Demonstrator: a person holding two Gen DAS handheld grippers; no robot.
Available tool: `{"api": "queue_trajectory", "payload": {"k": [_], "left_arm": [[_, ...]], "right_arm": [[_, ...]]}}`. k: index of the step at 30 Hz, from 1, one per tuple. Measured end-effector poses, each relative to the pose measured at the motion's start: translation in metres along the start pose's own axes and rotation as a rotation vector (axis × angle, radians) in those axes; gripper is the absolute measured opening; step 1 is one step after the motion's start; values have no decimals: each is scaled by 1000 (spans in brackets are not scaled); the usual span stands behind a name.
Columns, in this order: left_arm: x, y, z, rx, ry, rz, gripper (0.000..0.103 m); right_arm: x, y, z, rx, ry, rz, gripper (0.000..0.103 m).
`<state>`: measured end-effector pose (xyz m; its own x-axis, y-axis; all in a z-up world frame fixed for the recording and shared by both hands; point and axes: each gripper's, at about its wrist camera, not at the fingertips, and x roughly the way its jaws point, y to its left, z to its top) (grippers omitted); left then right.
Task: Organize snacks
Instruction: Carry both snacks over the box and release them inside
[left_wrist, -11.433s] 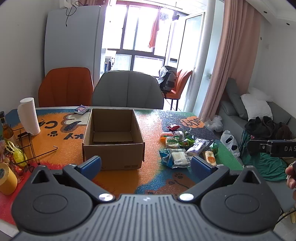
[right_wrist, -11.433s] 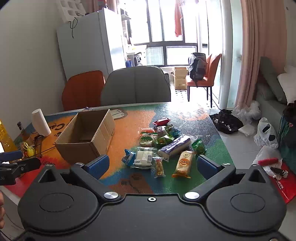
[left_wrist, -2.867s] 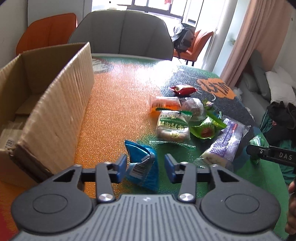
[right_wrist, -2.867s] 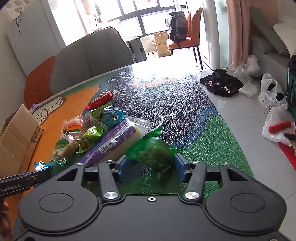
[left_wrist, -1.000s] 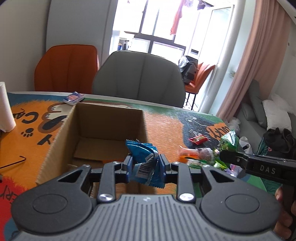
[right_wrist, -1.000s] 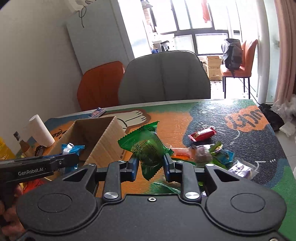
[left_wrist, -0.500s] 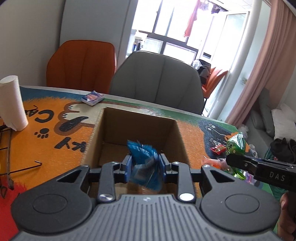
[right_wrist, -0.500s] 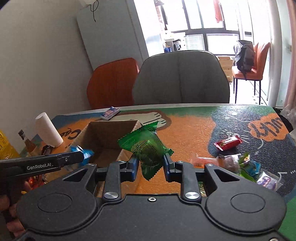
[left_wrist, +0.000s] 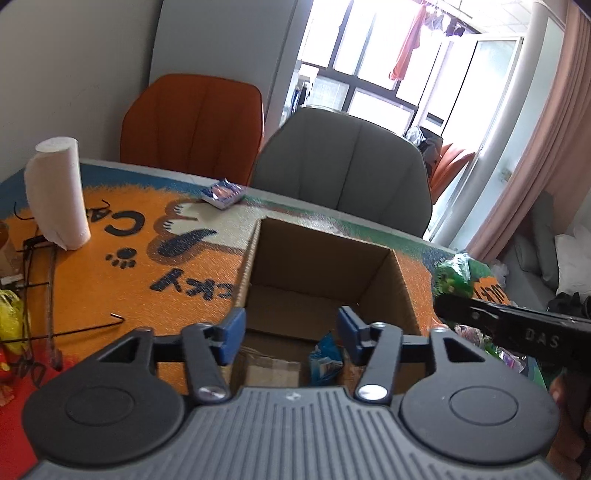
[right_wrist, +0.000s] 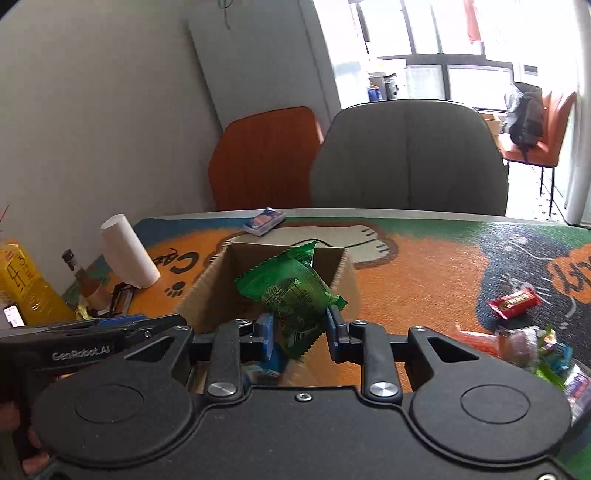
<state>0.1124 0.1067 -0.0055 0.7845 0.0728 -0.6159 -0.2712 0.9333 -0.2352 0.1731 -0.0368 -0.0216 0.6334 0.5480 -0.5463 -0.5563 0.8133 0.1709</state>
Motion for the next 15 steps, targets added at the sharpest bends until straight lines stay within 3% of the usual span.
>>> {"api": "queue_trajectory", "payload": {"k": [2, 8, 12, 15], "left_arm": [[-2, 7, 1, -20, -4, 22, 68], [-9, 28, -1, -55, -15, 62, 77], [-7, 39, -2, -72, 0, 68, 77], [-6, 44, -2, -85, 5, 66, 79]], "right_arm": [[5, 5, 1, -7, 6, 17, 26], [20, 21, 2, -22, 28, 55, 26], [29, 28, 2, -27, 46, 74, 28], [35, 31, 4, -25, 56, 105, 43]]}}
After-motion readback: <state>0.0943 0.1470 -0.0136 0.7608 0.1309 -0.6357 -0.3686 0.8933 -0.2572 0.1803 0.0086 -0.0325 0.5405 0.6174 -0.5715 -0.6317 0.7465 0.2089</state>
